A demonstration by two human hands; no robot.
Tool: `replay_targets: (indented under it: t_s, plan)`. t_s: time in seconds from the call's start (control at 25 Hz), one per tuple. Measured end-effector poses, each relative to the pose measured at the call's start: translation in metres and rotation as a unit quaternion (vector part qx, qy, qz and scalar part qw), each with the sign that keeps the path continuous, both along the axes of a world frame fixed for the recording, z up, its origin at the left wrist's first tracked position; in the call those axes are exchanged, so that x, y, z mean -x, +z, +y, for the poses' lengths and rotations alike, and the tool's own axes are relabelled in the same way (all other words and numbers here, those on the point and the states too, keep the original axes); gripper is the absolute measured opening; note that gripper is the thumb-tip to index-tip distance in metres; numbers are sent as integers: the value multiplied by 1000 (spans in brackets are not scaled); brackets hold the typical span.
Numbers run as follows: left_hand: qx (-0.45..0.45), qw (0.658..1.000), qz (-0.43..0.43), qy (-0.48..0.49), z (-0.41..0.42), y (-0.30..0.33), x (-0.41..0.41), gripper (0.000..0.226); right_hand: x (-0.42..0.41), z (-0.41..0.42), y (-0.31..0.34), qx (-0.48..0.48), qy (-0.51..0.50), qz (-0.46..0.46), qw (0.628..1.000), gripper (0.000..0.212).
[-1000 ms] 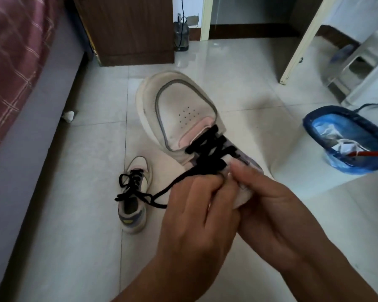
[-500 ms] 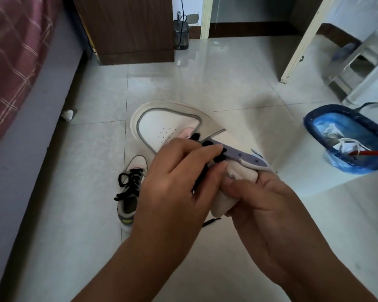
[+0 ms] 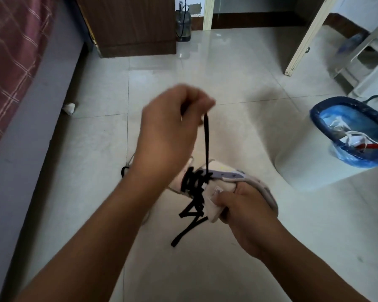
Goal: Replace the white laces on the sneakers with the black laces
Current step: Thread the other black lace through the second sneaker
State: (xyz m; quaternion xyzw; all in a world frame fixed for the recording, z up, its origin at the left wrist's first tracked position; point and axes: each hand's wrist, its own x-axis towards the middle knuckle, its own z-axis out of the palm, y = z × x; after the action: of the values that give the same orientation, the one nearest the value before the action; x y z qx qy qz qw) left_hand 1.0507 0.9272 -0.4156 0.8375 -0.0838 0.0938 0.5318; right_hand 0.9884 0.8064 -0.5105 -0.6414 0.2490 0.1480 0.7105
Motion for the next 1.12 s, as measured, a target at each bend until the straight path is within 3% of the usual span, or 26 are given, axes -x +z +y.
replay_targets:
  t_s: [0.08,0.16,0.24,0.32,0.36,0.44,0.56,0.64,0.68,0.72,0.8,0.88,0.96,1.04,1.12]
  plan:
    - [66,996,-61,-13,1,17,-23,17,-4,0,-26,-127,-62,103,985,31]
    - [148,986,-56,-48,-11,9,-48,16,-6,-2,-51,-268,-128,177,938,37]
    - [198,973,78,-92,-32,-25,-55,15,-4,-1,-76,-325,-183,211,904,36]
    - [189,935,259,-153,-49,-79,-41,4,2,6,-97,-369,-239,211,873,31]
    - [153,913,333,-178,-51,-105,-30,20,7,11,-107,-385,-268,208,858,28]
    - [51,894,392,-212,-40,-152,-5,50,20,18,-120,-359,-273,209,867,19]
    - [-141,913,343,-171,-11,-205,43,52,42,4,-119,-277,-147,238,919,20]
    - [-210,918,304,-143,7,-228,81,50,45,-23,-111,-129,3,241,962,12]
    - [-237,918,287,-136,12,-237,95,52,41,-38,-113,21,88,198,976,9]
    - [-263,917,267,-134,13,-242,104,55,36,-53,-119,211,178,115,954,18]
    - [-300,917,227,-134,3,-249,105,57,23,-68,-137,485,345,-63,801,44]
    - [-363,895,213,-147,-12,-253,97,55,8,-65,-152,581,444,-208,650,50]
    - [-432,849,257,-163,-22,-258,90,48,1,-62,-163,615,467,-314,553,28]
    - [-448,824,308,-159,-23,-262,87,35,-1,-72,-160,641,455,-333,520,18]
    - [-441,824,327,-139,-15,-264,83,26,-3,-102,-160,669,395,-329,536,16]
